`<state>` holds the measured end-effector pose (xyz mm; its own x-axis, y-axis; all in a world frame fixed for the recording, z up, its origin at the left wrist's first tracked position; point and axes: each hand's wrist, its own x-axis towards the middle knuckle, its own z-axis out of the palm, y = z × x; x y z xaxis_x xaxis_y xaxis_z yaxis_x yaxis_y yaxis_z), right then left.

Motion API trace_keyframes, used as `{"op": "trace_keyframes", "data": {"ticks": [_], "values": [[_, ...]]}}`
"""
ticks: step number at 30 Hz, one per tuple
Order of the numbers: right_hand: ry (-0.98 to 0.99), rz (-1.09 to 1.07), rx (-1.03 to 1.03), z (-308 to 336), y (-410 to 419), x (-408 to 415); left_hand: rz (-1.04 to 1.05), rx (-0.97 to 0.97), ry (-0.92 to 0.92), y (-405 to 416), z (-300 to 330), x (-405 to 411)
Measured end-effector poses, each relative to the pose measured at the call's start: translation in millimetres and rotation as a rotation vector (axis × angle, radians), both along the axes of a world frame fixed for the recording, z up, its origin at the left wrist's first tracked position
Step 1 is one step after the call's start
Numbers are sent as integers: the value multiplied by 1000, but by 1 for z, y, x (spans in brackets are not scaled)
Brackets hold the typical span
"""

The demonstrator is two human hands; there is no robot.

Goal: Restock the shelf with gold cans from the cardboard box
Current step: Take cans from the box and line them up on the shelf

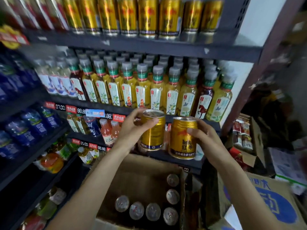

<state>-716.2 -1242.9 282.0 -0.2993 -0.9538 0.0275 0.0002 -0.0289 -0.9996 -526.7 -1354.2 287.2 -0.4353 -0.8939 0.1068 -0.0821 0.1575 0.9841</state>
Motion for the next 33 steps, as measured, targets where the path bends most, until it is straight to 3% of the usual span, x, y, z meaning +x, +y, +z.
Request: {"op": "trace_keyframes", "data": {"ticks": [5,9,18,22,33], "values": [[27,-103,-123,72,-6,-32,-21,-274,27,-9,73,-38],[221,-74,-258,130,-9,-61,-9,-496,16,-18,124,-67],[341,-230,-476,216,-45,-139,241,-803,123,-37,211,-165],[374,-283,-451,226,-76,-171,311,-804,102,-59,221,-206],[413,-311,-355,217,-133,-224,355,-755,-222,-111,203,-262]]}}
